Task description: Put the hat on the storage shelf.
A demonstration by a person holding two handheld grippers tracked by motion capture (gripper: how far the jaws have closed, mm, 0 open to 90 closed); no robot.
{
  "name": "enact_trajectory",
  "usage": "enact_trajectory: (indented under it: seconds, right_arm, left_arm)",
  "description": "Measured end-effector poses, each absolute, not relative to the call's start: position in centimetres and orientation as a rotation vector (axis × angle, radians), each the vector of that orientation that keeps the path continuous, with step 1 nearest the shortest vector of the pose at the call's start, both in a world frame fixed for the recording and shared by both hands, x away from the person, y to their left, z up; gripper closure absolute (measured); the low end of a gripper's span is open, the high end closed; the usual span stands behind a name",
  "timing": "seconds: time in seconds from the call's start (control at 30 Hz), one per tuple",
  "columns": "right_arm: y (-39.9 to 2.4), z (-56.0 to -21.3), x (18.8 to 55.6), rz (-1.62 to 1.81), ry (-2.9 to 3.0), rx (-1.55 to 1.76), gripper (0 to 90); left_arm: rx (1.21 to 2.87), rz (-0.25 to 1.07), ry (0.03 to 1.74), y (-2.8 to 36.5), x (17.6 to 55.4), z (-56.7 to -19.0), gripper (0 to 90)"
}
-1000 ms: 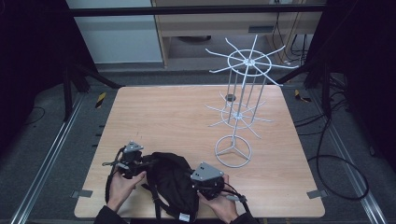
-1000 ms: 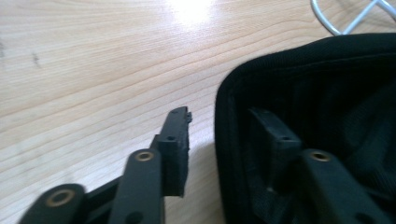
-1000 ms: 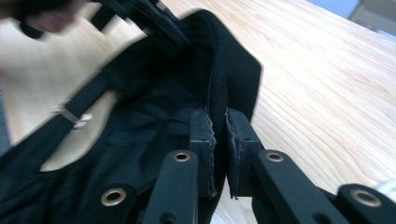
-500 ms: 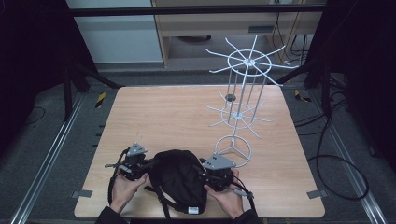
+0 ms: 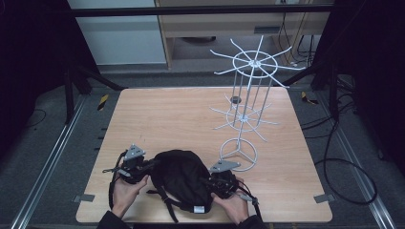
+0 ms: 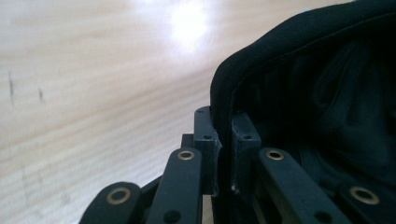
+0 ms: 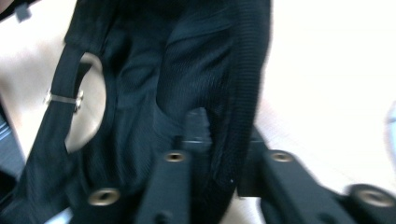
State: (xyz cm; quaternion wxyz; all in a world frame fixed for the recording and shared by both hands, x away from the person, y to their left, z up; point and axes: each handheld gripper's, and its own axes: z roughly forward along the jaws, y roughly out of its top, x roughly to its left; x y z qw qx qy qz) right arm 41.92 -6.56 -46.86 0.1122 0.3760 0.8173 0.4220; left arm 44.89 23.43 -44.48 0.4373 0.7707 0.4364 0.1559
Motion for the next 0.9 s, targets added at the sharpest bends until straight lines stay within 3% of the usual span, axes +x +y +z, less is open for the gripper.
enact_trajectory:
  seconds: [0.17,0.33,0.43,0.53,0.8,0.9]
  right_arm:
    - [-7.2,-44.5,41.1,1.175,2.095,0.890,83.5]
    - [-7.1,-44.8,40.9,1.164,2.074,0.759,81.9]
    - [-6.7,-45.2,40.7,1.185,2.131,0.701,79.6]
    - [-6.6,-45.2,40.4,1.281,2.219,0.678,73.1]
    - [-6.0,-45.6,39.6,1.352,2.349,0.665,67.3]
    - [-5.5,-46.1,39.3,1.379,2.439,0.647,59.4]
  left_arm:
    - [1.939,0.411,0.997,22.8,44.7,-44.5,80.7]
    - [2.093,0.361,1.036,21.9,45.5,-46.7,78.1]
    - [2.102,0.343,1.065,22.1,45.8,-47.3,78.6]
    - [2.069,0.324,1.106,22.8,46.2,-47.5,79.6]
    - [2.046,0.322,1.131,23.2,46.5,-47.7,77.6]
    - [2.031,0.308,1.140,23.4,46.7,-47.7,77.0]
